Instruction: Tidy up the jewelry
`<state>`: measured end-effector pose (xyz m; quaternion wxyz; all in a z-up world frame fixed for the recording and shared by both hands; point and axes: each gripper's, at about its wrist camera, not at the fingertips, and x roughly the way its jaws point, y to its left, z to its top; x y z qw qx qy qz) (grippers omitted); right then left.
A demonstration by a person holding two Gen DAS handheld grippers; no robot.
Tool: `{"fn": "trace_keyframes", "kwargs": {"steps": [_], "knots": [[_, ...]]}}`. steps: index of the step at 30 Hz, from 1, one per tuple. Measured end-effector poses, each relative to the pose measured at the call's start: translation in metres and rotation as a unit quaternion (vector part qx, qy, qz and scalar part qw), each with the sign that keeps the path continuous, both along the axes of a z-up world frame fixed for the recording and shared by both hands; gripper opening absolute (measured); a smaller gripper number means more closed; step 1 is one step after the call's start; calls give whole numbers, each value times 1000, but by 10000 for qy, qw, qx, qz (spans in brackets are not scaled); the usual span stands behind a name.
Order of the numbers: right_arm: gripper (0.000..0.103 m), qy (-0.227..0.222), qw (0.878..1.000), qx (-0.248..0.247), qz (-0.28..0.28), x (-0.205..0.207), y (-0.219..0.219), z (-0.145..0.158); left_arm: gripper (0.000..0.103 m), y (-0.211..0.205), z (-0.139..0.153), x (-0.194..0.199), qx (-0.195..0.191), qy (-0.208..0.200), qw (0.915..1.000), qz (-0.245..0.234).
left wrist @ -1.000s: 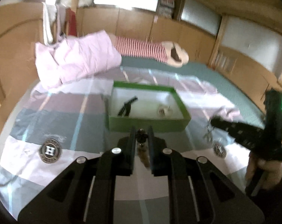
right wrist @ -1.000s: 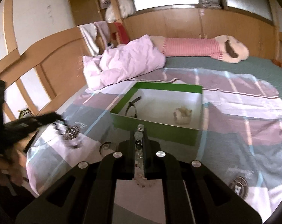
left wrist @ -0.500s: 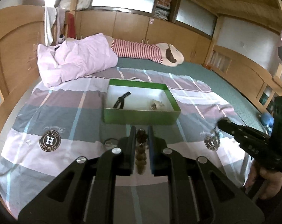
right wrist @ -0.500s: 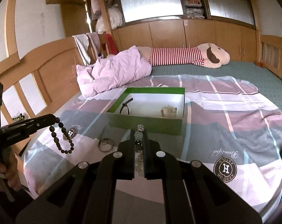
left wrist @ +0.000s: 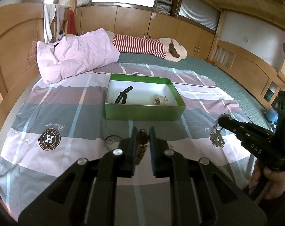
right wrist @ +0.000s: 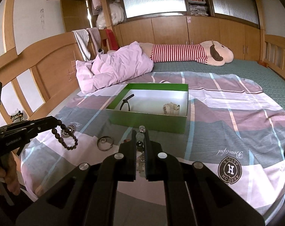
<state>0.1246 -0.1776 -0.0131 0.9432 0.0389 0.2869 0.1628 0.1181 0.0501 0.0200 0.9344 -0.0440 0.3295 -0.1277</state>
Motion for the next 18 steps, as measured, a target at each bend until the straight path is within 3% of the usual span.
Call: {"fn": "trace_keyframes", "kwargs": {"steps": [18], "knots": [[7,33,10000,-4,33,2,0,-2,13,-5,-5,4,33,79,10000,-36]]}}
